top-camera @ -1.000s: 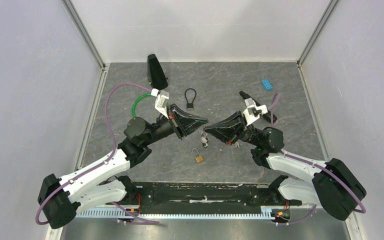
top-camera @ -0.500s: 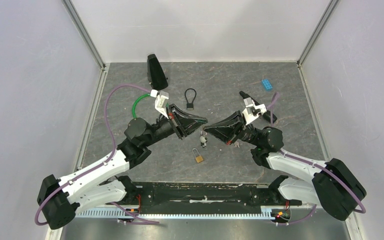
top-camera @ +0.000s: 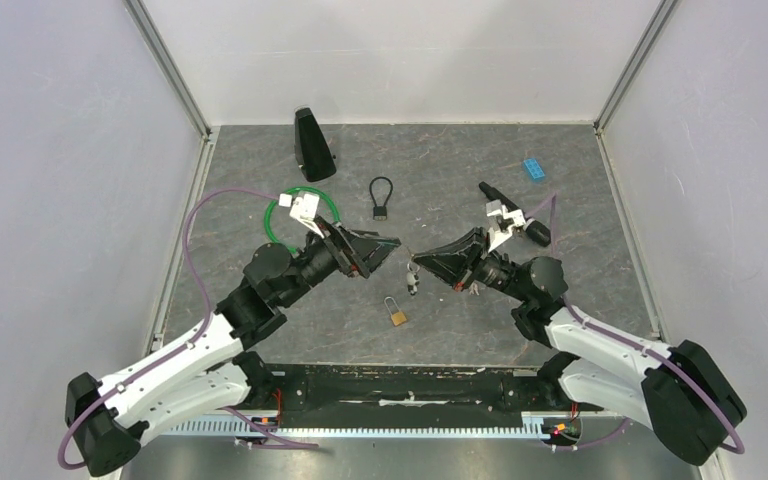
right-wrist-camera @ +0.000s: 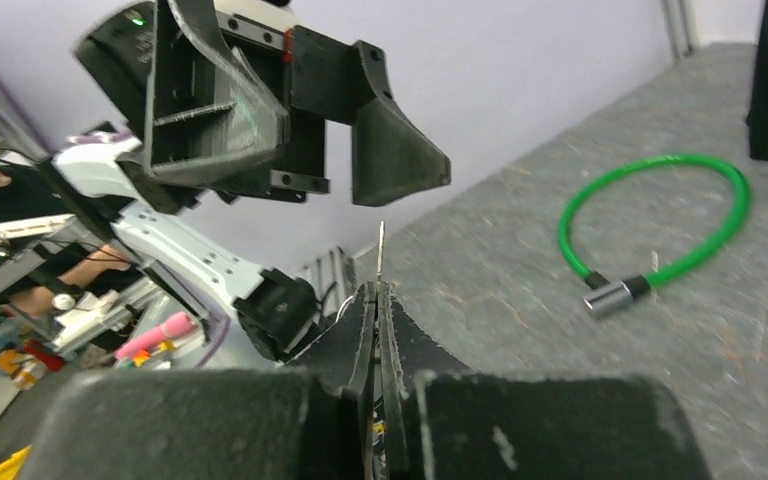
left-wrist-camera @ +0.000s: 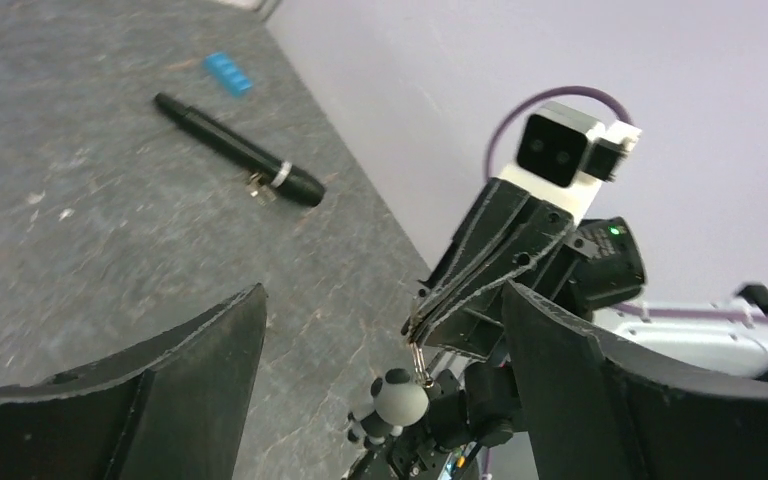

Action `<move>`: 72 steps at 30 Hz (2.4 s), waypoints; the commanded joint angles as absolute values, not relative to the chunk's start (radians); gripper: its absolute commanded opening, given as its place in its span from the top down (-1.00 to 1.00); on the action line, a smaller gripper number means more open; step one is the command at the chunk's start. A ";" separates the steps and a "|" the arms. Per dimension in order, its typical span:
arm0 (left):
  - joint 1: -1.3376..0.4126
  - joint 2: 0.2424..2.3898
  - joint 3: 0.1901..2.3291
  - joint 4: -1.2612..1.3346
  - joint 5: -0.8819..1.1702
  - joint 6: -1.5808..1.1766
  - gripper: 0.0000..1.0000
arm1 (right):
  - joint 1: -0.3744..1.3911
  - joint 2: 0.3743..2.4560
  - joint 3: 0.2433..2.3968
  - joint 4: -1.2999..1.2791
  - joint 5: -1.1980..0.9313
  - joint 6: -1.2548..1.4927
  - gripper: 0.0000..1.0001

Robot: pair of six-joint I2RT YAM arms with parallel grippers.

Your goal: Unlock with the key

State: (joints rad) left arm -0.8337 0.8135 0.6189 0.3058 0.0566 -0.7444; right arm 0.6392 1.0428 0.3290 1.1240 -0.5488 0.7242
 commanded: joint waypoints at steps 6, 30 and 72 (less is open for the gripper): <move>-0.841 0.760 0.538 0.005 -0.256 -1.123 -1.00 | 0.629 0.890 0.272 0.781 -0.446 0.526 1.00; -1.005 1.550 0.960 -0.547 -0.202 -1.332 -0.56 | 0.618 0.744 0.219 0.521 -0.361 0.331 1.00; -1.027 1.837 1.129 -0.740 -0.188 -1.411 0.39 | 0.599 0.561 0.090 0.531 -0.318 0.337 1.00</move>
State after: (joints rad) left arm -1.0172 1.7950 1.1278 -0.7204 -0.1791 -1.3548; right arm 0.6037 0.5758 0.0956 0.4629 -0.3138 0.3229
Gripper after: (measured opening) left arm 0.386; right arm 0.007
